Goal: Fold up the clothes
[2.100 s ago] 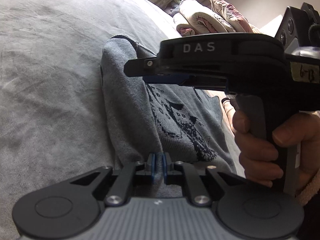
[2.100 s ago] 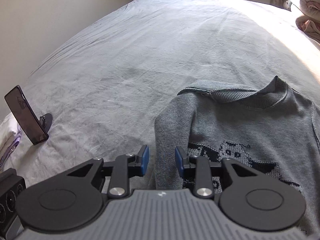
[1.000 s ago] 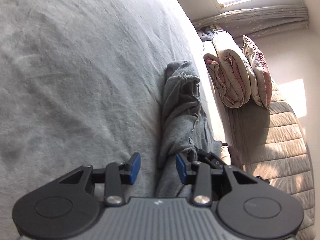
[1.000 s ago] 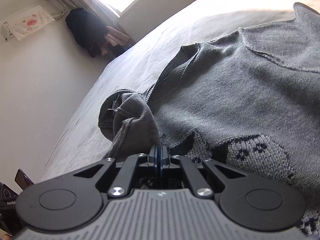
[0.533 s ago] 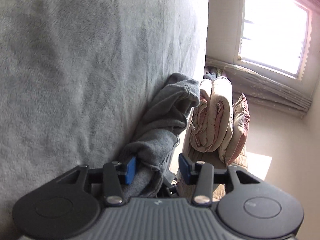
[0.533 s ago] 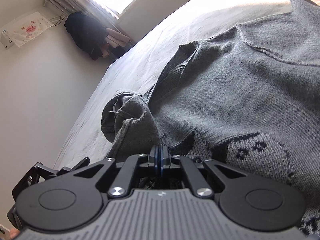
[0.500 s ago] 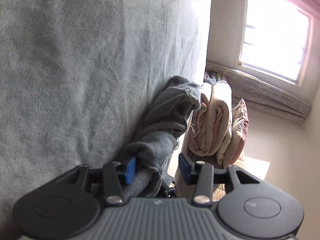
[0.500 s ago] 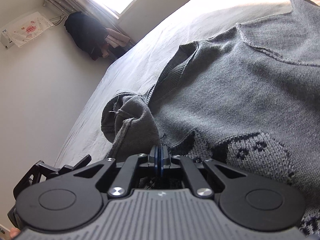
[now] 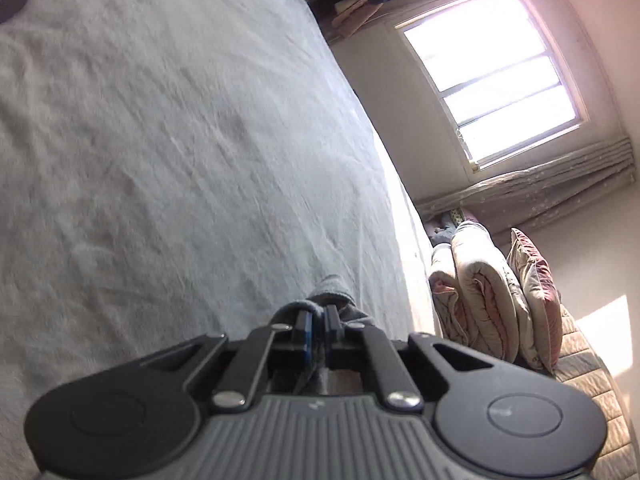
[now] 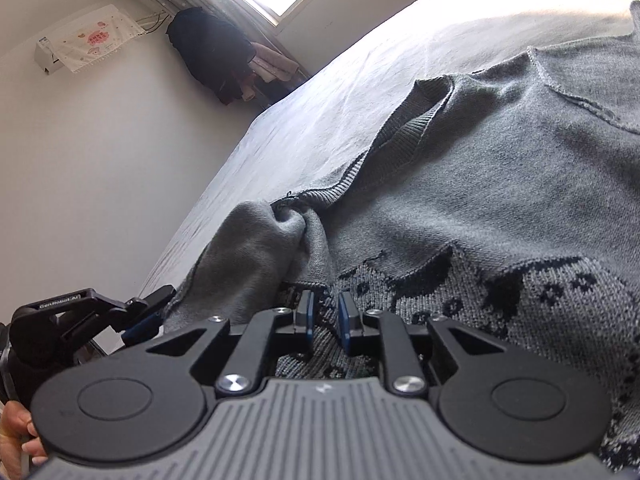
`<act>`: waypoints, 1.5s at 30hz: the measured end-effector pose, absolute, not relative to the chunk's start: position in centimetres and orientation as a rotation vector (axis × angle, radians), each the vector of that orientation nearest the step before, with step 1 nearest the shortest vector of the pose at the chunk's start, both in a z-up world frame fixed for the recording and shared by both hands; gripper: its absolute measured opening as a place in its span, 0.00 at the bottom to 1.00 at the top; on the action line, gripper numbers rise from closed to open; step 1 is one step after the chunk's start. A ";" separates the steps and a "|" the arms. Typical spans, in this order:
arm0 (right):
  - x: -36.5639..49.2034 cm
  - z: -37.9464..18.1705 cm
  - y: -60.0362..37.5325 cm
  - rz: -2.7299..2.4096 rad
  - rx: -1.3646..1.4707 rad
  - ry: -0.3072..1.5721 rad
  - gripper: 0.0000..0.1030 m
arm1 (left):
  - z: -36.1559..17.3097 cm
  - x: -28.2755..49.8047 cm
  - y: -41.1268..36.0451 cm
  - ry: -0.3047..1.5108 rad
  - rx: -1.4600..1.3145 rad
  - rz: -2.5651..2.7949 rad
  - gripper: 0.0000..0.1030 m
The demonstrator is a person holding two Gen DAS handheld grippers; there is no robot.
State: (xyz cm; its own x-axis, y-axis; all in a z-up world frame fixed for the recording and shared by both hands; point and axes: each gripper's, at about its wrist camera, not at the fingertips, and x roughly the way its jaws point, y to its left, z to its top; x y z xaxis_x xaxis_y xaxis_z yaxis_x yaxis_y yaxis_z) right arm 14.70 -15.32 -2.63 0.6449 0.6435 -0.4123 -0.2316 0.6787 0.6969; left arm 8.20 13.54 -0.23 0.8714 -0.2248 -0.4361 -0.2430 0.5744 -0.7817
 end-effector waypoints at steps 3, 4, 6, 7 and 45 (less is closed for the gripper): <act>14.7 -2.7 -14.9 0.552 0.644 0.709 0.20 | 1.5 7.5 15.4 0.481 -0.835 0.049 0.05; 14.7 -2.7 -14.9 0.555 0.642 0.711 0.21 | 2.0 7.4 15.9 0.462 -0.785 0.062 0.05; 14.7 -2.6 -14.7 0.563 0.635 0.711 0.29 | 2.9 7.2 17.0 0.423 -0.684 0.087 0.05; 14.6 -2.6 -14.6 0.571 0.633 0.709 0.32 | 3.3 7.1 17.2 0.410 -0.639 0.094 0.05; 13.8 -2.5 -13.2 0.636 0.610 0.803 0.06 | -2.0 3.3 15.2 0.751 -0.639 -0.387 0.69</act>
